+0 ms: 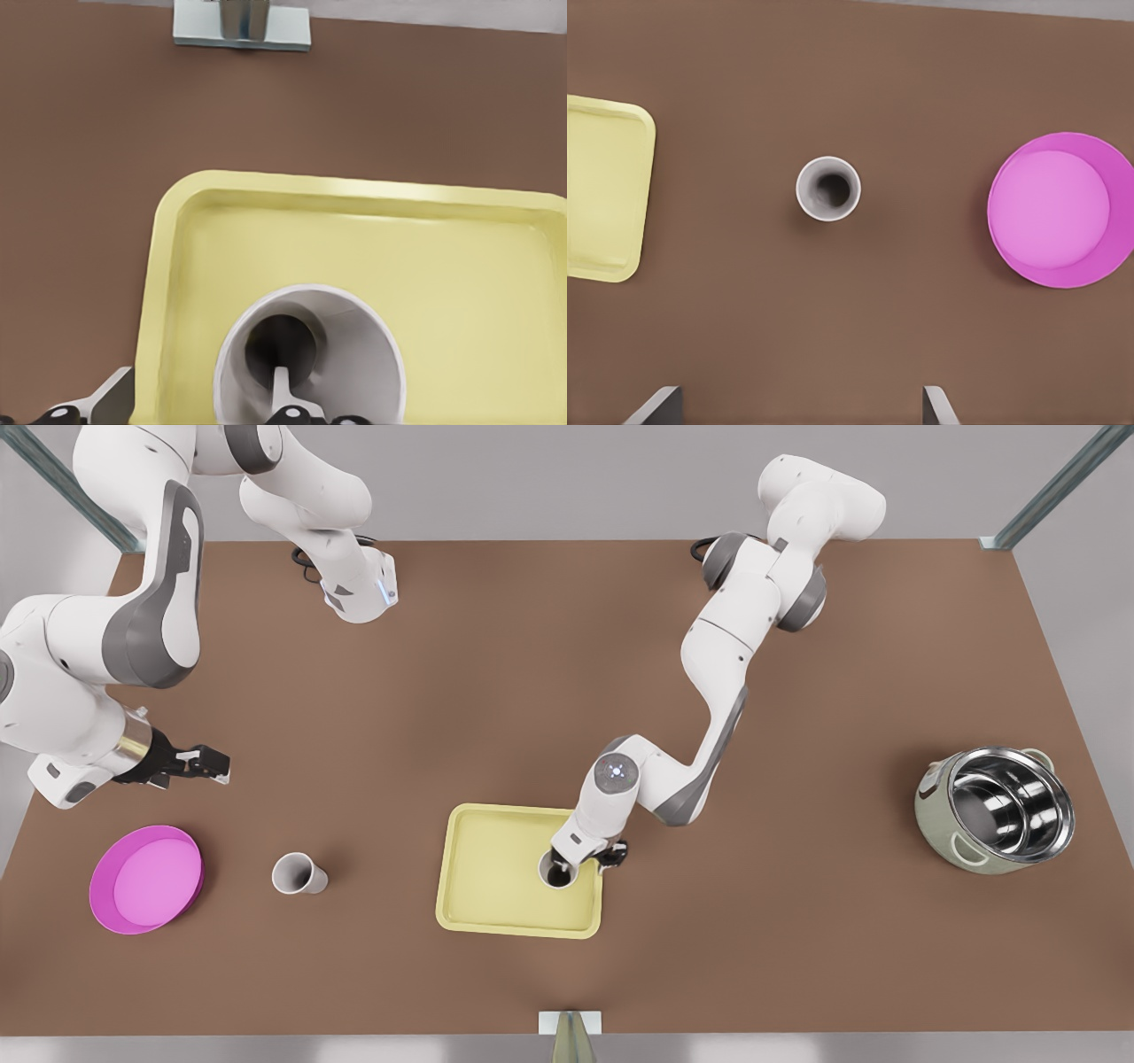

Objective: Use the left arm to pick up the white IKEA cup from the tray and place it on the middle-left position; use the right arm to pick up the white IKEA cup from the tray and place it on the middle-right position

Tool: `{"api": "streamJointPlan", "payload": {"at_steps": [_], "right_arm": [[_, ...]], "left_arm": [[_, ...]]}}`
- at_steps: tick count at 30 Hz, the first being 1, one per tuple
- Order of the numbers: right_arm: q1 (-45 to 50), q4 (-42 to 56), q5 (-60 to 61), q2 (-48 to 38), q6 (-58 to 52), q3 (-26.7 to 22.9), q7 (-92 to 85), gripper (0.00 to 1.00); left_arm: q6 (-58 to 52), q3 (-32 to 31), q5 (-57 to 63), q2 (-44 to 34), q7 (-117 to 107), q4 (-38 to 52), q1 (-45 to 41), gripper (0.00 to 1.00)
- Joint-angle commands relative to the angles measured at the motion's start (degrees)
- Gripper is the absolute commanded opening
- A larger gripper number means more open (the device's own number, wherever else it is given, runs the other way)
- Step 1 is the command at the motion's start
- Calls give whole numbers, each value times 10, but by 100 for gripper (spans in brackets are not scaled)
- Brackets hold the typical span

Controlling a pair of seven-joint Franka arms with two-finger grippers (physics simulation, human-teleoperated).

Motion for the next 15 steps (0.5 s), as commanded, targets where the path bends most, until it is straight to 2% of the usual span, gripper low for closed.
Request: {"api": "streamJointPlan", "payload": {"at_steps": [1, 6, 9, 10, 15], "right_arm": [[0, 0, 0, 0, -2, 0, 21, 100], [0, 1, 0, 2, -2, 1, 21, 100], [0, 6, 0, 7, -2, 0, 26, 100], [1, 12, 1, 9, -2, 1, 27, 100], [1, 13, 1, 10, -2, 1, 27, 100]], "left_arm": [[2, -1, -1, -1, -24, 3, -1, 80], [24, -3, 0, 6, -40, 4, -5, 67], [39, -3, 0, 11, -58, 4, -6, 49], [39, -3, 0, 12, -58, 4, -5, 46], [21, -3, 0, 5, -62, 4, -5, 37]]}}
